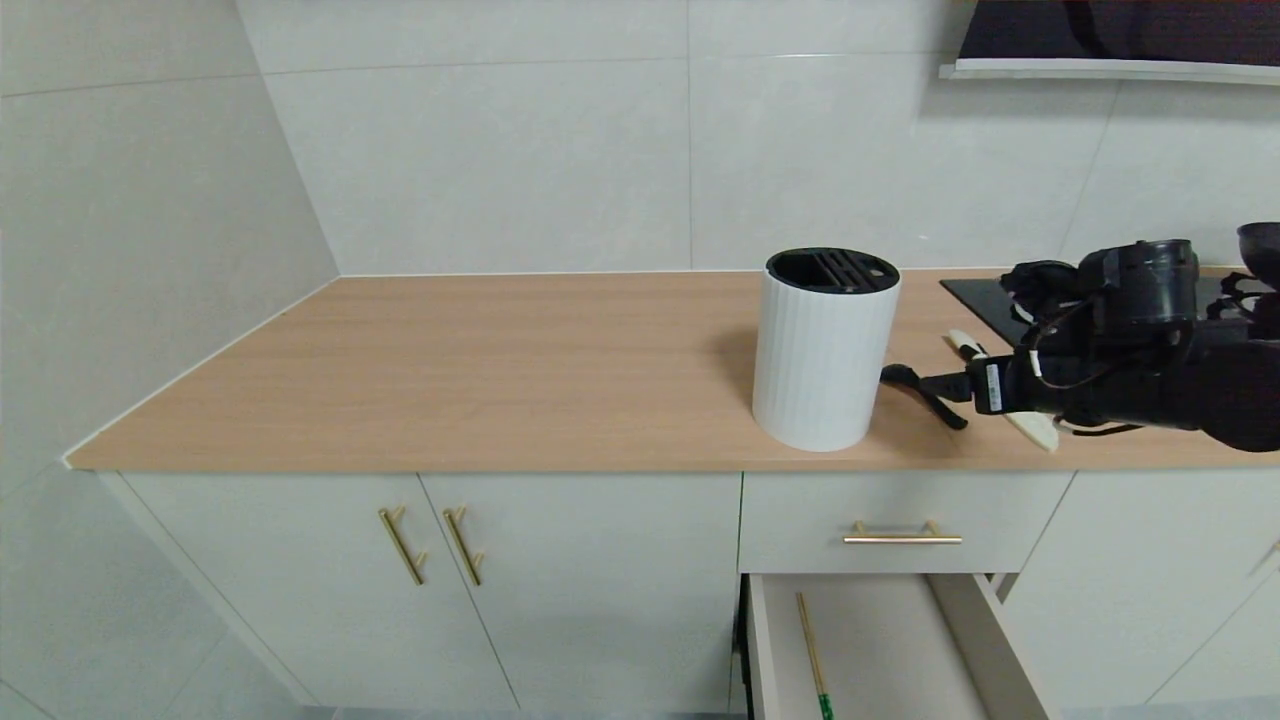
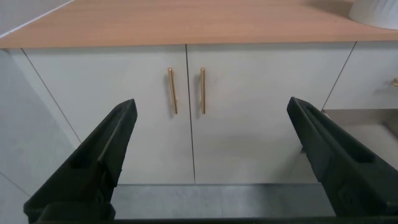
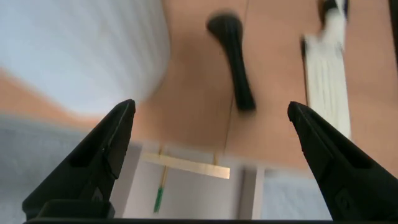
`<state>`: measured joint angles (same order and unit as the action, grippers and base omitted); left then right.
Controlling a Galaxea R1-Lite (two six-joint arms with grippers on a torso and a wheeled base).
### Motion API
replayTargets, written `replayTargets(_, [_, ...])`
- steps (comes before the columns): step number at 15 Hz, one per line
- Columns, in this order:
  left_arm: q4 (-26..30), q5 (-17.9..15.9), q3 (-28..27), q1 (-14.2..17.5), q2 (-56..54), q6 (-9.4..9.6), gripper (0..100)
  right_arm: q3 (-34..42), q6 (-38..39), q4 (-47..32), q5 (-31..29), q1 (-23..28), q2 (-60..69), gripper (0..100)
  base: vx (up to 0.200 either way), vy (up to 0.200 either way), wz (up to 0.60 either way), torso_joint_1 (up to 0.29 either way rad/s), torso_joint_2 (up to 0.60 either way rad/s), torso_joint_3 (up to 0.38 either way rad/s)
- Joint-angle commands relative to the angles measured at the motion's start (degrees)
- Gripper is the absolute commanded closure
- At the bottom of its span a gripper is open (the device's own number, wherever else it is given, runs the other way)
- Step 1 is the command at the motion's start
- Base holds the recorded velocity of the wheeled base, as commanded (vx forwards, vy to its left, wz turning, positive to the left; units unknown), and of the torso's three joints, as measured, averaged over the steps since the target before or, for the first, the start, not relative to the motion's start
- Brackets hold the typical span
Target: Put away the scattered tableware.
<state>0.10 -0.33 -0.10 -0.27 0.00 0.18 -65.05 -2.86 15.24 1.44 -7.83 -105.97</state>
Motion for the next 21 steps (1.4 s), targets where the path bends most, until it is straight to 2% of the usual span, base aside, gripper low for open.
replayTargets(1, [-0.01,-0.02,0.01,0.0,0.0,-0.01,0,-6.05,-1.53,0.32,1.9,1.23,-8.99,0,0.0,0.0,0.0,0.0,0.0,0.0])
replayTargets(5, [-0.01,-0.02,0.01,0.0,0.0,-0.01,0,-6.14,-5.22,2.34,2.34,2.73,-13.03,0,0.0,0.0,0.0,0.0,0.0,0.0])
replayTargets(9, [-0.01,-0.02,0.01,0.0,0.0,-0.01,0,-7.99,-6.1,8.76,3.04,4.22,-17.95,0,0.0,0.0,0.0,0.0,0.0,0.0])
replayTargets(21, [-0.01,-0.02,0.01,0.0,0.0,-0.01,0,-10.98,-5.57,9.9,2.87,4.84,-21.47,0,0.0,0.0,0.0,0.0,0.0,0.0])
